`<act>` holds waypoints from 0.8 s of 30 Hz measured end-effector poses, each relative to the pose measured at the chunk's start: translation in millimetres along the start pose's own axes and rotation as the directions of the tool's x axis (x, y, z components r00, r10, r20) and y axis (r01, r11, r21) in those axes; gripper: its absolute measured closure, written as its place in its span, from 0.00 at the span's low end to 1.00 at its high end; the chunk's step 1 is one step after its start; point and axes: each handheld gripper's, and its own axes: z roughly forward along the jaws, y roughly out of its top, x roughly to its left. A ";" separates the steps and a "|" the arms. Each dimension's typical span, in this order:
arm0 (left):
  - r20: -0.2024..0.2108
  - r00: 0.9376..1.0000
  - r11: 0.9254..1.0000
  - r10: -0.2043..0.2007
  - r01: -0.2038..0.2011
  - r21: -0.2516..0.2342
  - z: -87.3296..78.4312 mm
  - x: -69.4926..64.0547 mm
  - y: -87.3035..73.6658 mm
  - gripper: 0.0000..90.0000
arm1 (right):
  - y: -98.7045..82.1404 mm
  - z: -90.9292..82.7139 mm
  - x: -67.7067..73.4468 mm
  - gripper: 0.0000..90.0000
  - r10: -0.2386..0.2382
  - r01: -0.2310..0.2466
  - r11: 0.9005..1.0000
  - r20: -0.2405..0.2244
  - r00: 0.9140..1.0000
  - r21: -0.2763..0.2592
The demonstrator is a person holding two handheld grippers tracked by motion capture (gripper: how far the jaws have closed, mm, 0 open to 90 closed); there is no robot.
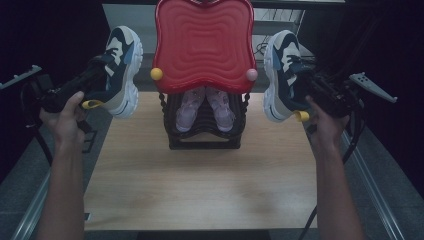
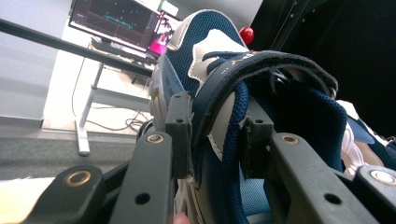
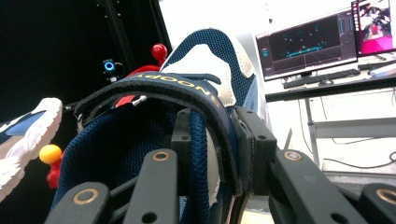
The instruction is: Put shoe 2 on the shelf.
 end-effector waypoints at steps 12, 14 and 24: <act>0.001 1.000 1.000 0.023 -0.023 -0.005 16.7 -16.7 21.8 0.78 | 30.3 19.0 16.6 0.79 -0.007 0.007 1.000 -0.041 0.999 -0.012; 0.003 1.000 1.000 0.028 -0.028 -0.004 18.9 -19.7 25.2 0.78 | 33.7 20.7 18.6 0.79 -0.004 0.003 1.000 -0.046 0.999 -0.015; 0.019 1.000 1.000 0.024 -0.024 0.000 34.9 -32.8 38.4 0.78 | 50.1 39.5 32.8 0.79 0.005 -0.004 1.000 -0.067 0.998 0.001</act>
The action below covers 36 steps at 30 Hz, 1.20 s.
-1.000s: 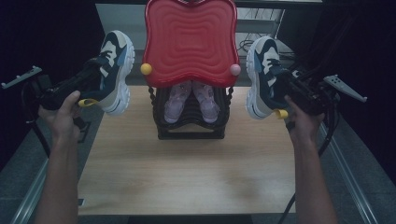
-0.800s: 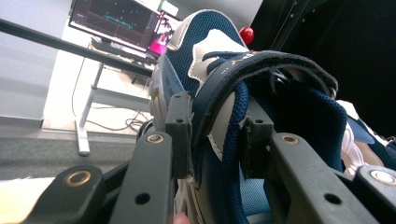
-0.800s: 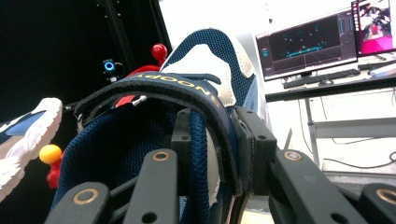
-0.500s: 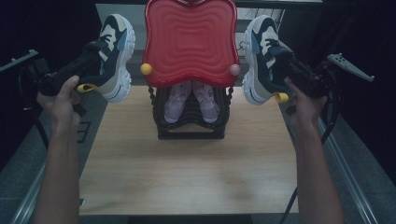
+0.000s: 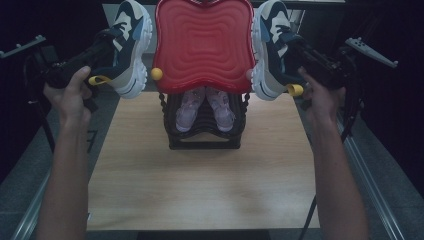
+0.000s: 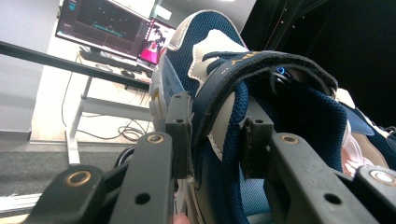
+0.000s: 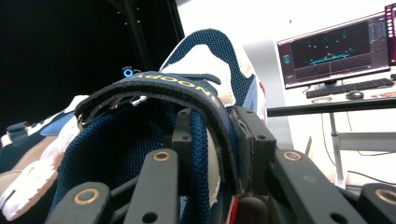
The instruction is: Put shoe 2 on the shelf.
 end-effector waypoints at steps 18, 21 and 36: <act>0.008 1.000 1.000 0.021 -0.021 0.001 42.3 -28.3 15.7 0.78 | 13.8 47.9 24.9 0.79 0.000 0.000 1.000 -0.056 0.998 0.005; -0.001 1.000 1.000 0.030 -0.030 0.010 50.9 -32.4 16.1 0.78 | 14.2 56.4 28.5 0.79 -0.008 0.009 1.000 -0.057 0.998 0.018; -0.013 0.997 0.997 0.071 -0.071 0.022 84.4 -52.2 22.4 0.78 | 21.2 83.8 32.6 0.80 -0.042 0.043 0.997 -0.023 0.999 0.066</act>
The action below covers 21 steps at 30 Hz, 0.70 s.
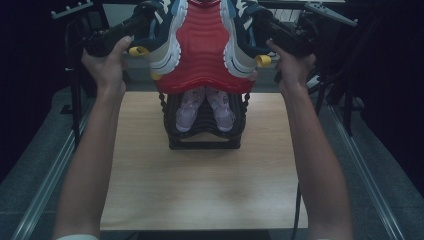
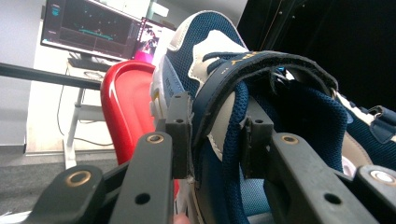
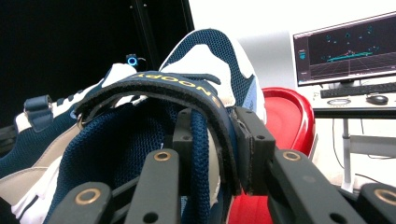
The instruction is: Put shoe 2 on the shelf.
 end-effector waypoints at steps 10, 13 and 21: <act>-0.032 0.999 0.999 0.038 -0.037 0.040 24.8 -4.8 -3.5 0.78 | -3.8 24.3 3.6 0.80 -0.060 0.059 0.997 0.026 0.998 0.046; -0.037 0.999 0.998 0.034 -0.033 0.044 30.3 -3.4 -5.9 0.78 | -5.8 30.9 2.5 0.80 -0.067 0.064 0.996 0.032 0.997 0.063; -0.061 0.995 0.995 0.076 -0.072 0.067 39.6 -5.2 -14.8 0.78 | -12.8 47.6 6.4 0.80 -0.127 0.120 0.988 0.057 0.990 0.101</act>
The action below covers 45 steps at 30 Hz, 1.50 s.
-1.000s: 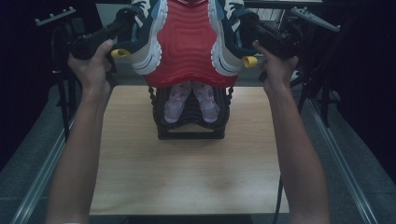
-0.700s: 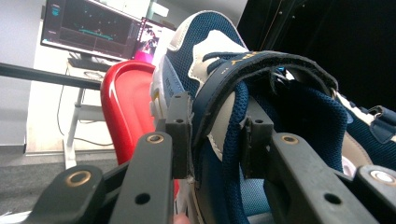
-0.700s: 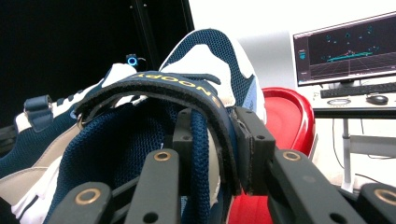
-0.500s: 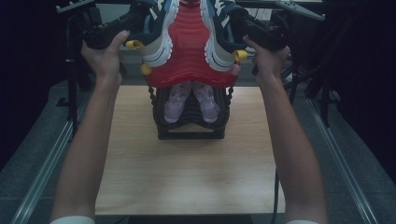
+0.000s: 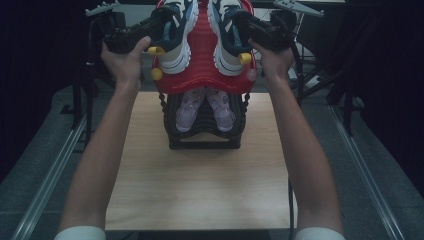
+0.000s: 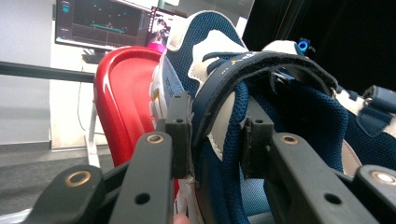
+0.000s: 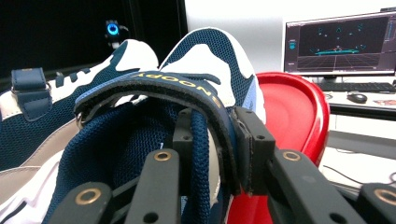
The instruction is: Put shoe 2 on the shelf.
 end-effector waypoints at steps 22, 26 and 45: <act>-0.007 0.999 0.998 0.052 -0.052 0.029 22.8 -6.4 -16.8 0.47 | -8.0 27.8 9.1 0.62 -0.077 0.079 0.989 -0.020 0.997 0.124; 0.020 0.999 0.999 0.029 -0.030 0.032 23.0 -3.9 -16.0 0.41 | -6.0 26.2 6.9 0.48 -0.042 0.048 0.993 -0.058 0.997 0.109; 0.082 0.997 1.000 -0.014 0.012 0.029 10.2 -1.5 -17.6 0.34 | -8.3 17.1 7.5 0.33 0.022 -0.009 0.992 -0.109 0.994 0.127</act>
